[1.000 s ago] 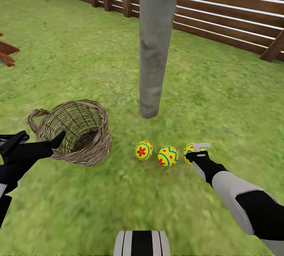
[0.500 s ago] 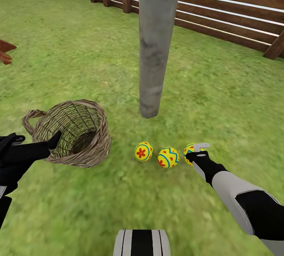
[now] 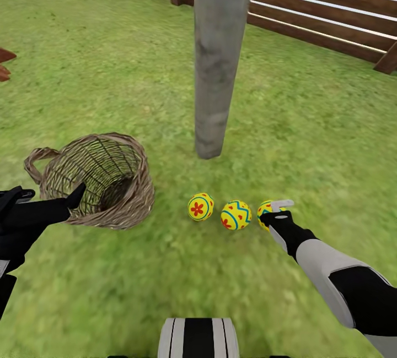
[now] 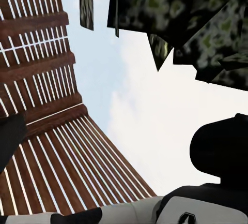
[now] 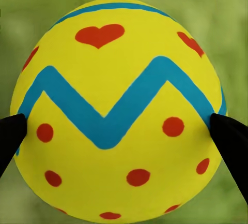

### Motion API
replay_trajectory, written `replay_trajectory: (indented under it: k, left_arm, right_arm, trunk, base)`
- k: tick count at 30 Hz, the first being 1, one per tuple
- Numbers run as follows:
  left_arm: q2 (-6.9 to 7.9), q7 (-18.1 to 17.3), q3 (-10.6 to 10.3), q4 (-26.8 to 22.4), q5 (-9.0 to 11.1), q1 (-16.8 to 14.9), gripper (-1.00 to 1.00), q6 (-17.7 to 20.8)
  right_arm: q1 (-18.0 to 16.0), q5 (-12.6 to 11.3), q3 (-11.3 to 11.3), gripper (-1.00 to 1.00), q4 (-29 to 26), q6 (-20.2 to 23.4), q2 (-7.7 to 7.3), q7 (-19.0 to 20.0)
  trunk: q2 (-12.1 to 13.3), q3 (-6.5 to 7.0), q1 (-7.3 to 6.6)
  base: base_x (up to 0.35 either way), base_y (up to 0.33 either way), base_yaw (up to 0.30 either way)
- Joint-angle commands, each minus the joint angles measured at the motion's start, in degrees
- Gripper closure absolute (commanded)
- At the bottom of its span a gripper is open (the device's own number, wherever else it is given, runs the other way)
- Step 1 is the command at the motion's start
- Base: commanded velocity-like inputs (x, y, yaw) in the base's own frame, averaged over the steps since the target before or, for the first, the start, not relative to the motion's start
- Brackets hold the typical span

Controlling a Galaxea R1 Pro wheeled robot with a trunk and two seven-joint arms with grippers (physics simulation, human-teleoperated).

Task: Take the three Easter eggs out of the wicker basket on the lawn in the garden, then place them on the lawn next to a single tree (choose any tree) so that all three eggs are next to the same tree and none are left in the basket.

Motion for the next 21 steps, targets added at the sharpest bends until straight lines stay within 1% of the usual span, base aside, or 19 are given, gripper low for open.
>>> replay_trajectory:
  k: [1, 5, 8, 10, 14, 17, 21]
  left_arm:
    - [0.02, 0.0, 0.0, 0.0, 0.2, 0.0, -1.00, 0.4]
    - [0.02, 0.0, 0.0, 0.0, 0.2, 0.0, -1.00, 0.4]
    - [0.02, -0.2, 0.0, -0.1, 0.2, 0.0, -1.00, 0.3]
    - [0.03, -1.5, 0.0, -0.1, 0.2, 0.0, -1.00, 0.3]
    - [0.17, -1.9, -0.2, -0.1, 0.2, 0.0, -1.00, 0.3]
    - [-0.05, -1.9, -0.2, 0.0, 0.2, 0.0, -1.00, 0.3]
    - [-0.04, -1.9, -0.2, -0.1, 0.2, 0.0, -1.00, 0.3]
  right_arm:
    - [0.0, -0.6, 0.5, 1.00, -0.1, 0.4, -0.03, -0.3]
    - [0.0, -0.6, 0.5, 1.00, -0.1, 0.4, -0.12, -0.3]
    - [0.0, -0.7, 0.5, 1.00, -0.1, 0.4, -0.12, -0.3]
    - [0.0, -0.7, 0.5, 1.00, -0.1, 0.4, -0.12, -0.2]
    - [0.0, -0.7, 0.5, 1.00, -0.1, 0.4, -0.12, -0.2]
    - [0.0, -0.7, 0.5, 1.00, -0.1, 0.4, -0.12, -0.3]
    - [0.0, -0.7, 0.5, 1.00, -0.1, 0.4, -0.12, -0.2]
  trunk:
    - [0.0, -0.25, 0.02]
    - [-0.1, -1.14, 0.12]
    - [-0.1, -1.14, 0.12]
    - [-0.1, -1.14, 0.12]
    - [-0.1, -1.14, 0.12]
    - [-0.1, -1.14, 0.12]
    - [-0.1, -1.81, 0.20]
  base:
    - [0.000, 0.000, 0.000]
    - [0.000, 0.000, 0.000]
    - [0.000, 0.000, 0.000]
    - [0.037, 0.000, 0.000]
    - [0.275, 0.000, 0.000]
    - [0.063, 0.000, 0.000]
    - [0.002, 0.000, 0.000]
